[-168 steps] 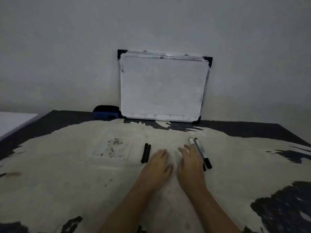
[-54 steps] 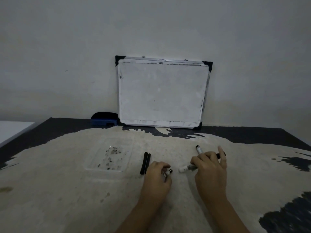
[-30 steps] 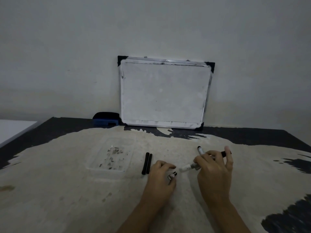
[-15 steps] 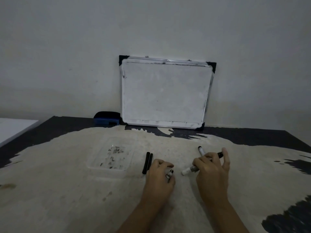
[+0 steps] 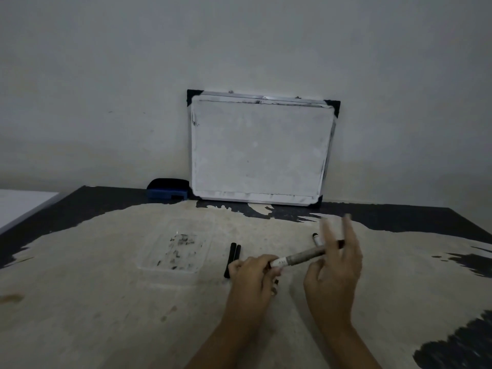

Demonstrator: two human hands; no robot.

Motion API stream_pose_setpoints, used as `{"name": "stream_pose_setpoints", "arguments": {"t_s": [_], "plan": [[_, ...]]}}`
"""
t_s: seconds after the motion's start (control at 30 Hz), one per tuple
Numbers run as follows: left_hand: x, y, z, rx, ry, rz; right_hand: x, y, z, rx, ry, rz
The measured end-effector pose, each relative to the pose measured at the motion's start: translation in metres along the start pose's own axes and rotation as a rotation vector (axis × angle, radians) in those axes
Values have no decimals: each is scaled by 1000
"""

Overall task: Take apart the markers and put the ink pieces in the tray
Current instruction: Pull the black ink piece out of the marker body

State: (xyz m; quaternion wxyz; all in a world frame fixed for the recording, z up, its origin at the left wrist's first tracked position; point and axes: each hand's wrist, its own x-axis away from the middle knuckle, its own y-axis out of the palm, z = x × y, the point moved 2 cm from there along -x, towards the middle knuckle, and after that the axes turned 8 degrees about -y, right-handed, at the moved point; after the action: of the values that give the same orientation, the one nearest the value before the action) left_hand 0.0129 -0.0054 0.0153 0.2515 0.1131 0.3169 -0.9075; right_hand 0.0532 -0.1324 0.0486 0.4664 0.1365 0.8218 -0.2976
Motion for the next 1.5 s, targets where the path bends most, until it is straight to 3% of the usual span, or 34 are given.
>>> {"name": "stream_pose_setpoints", "arguments": {"t_s": [0.1, 0.17, 0.27, 0.37, 0.53, 0.67, 0.8, 0.9, 1.03, 1.17, 1.37, 1.5], "plan": [[-1, 1, -5, 6, -28, 7, 1, -2, -7, -262, 261, 38], [-2, 1, -6, 22, -55, 21, 5, 2, -8, -542, 467, -69], [-3, 0, -4, 22, -53, 9, 10, 10, -9, -844, 598, -179], [-2, -2, -1, 22, -61, -3, 9, 12, -7, -773, 577, -209], [-2, -4, 0, 78, -87, 33, 12, 13, 1, -550, 526, -89], [-3, -4, -2, 122, -105, 92, 12, 15, 3, -371, 394, -225], [-5, -5, -6, 156, -145, 120, 11, 14, 1, -319, 323, -179], [-6, -5, -7, 137, -139, 137, 13, 19, 2, -355, 335, -269], [-5, -5, -6, 143, -140, 142, 13, 17, 3, -361, 330, -206], [-6, -4, -6, 145, -116, 136, 13, 18, 1, -384, 361, -256], [-6, -1, -6, 201, -116, 65, 15, 19, 9, -726, 678, -160], [-5, -2, -3, 294, -135, 6, 11, 16, 7, -907, 758, -156]]}}
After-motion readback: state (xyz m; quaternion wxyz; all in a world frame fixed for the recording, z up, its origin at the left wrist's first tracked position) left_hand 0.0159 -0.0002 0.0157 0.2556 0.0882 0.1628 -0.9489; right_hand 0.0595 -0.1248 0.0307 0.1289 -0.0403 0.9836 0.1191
